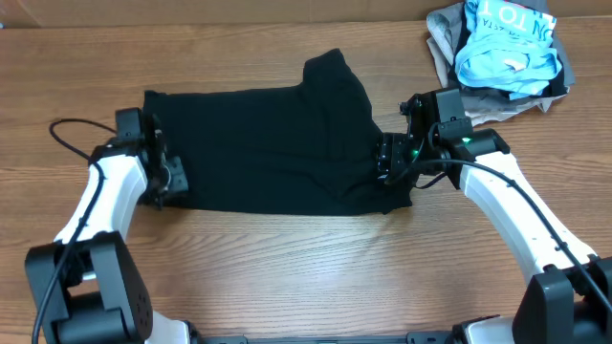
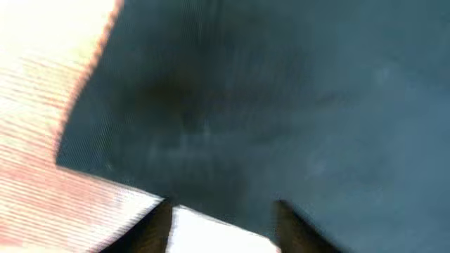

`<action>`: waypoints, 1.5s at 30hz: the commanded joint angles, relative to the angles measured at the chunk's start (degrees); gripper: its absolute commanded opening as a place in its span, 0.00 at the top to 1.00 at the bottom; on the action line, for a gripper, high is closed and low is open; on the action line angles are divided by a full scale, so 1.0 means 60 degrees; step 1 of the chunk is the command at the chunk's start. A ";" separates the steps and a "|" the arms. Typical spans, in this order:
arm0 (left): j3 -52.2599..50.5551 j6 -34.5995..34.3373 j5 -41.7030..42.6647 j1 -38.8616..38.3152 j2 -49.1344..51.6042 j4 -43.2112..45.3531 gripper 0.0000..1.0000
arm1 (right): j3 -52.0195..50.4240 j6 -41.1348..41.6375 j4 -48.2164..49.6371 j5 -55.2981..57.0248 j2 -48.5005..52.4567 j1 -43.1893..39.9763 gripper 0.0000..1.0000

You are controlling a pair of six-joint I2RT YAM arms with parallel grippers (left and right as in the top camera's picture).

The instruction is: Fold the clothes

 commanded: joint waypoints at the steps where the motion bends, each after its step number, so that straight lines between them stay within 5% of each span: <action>1: 0.0168 0.0306 -0.0142 -0.0044 -0.0215 0.0448 0.39 | 0.0321 -0.0047 0.0120 -0.0073 -0.0168 -0.0004 0.21; 18: 0.0142 0.0725 -0.0426 -0.0058 0.2204 0.1836 0.38 | 0.0317 -0.0044 0.0018 -0.0076 -0.0168 -0.0004 0.20; 30: 0.0087 -0.0004 -0.2765 0.0007 0.2335 -0.0678 0.33 | 0.0317 -0.0044 -0.0189 -0.0076 -0.0168 -0.0004 0.20; 40: 0.0918 0.0189 -0.1690 -0.0066 0.2244 -0.1137 0.31 | 0.0707 -0.0368 -0.0568 -0.0080 -0.0171 -0.0004 0.20; 44: 0.2947 0.0882 -0.0546 -0.0062 0.2157 -0.3322 0.20 | 0.2226 -0.0805 -0.1683 -0.0157 -0.0168 0.0007 0.16; 45: 0.3486 0.0943 -0.0390 -0.0062 0.2157 -0.3778 0.09 | 0.2728 -0.0878 -0.2018 -0.0182 -0.0168 0.0007 0.14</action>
